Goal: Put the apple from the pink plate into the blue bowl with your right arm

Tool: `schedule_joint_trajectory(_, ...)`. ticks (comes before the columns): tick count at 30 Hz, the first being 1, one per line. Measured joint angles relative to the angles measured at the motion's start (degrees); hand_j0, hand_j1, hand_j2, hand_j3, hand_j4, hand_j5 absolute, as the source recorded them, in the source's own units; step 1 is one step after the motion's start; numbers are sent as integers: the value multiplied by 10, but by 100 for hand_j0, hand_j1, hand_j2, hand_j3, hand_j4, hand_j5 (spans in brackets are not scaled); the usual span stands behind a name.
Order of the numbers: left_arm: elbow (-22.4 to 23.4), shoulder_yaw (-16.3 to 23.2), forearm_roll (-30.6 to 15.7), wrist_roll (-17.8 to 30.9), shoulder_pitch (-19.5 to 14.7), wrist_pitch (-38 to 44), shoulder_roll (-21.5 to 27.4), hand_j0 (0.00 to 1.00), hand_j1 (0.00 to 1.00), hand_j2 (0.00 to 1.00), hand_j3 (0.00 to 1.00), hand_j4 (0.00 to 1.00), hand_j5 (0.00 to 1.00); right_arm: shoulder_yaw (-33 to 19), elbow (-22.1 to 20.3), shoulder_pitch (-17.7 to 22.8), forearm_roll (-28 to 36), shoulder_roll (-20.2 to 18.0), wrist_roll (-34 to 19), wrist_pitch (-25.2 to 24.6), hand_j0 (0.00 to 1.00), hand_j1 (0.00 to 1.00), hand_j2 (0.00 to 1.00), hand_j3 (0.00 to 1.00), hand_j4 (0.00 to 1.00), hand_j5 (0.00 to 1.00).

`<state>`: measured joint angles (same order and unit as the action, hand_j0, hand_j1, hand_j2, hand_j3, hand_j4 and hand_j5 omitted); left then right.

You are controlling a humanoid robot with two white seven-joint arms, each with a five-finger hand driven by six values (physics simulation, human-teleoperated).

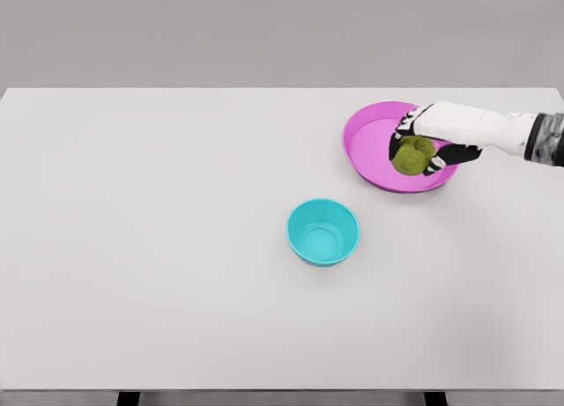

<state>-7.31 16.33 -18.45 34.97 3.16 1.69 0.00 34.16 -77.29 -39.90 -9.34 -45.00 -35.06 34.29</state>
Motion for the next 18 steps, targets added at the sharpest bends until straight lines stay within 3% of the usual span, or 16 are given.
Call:
schedule_joint_trajectory(8, 0, 0, 0, 0, 0, 0, 0, 100, 100, 100, 100, 100, 100, -3, -144, 23, 44, -34, 0, -30, 49, 49, 49, 49, 49, 49)
schedule_joint_trajectory(12, 0, 0, 0, 0, 0, 0, 0, 100, 100, 100, 100, 100, 100, -3, -171, 26, 48, -34, 0, -34, 49, 49, 49, 49, 49, 49)
schedule_joint_trajectory(18, 0, 0, 0, 0, 0, 0, 0, 100, 100, 100, 100, 100, 100, 3, -180, 40, 49, -12, 0, -36, 49, 49, 49, 49, 49, 49)
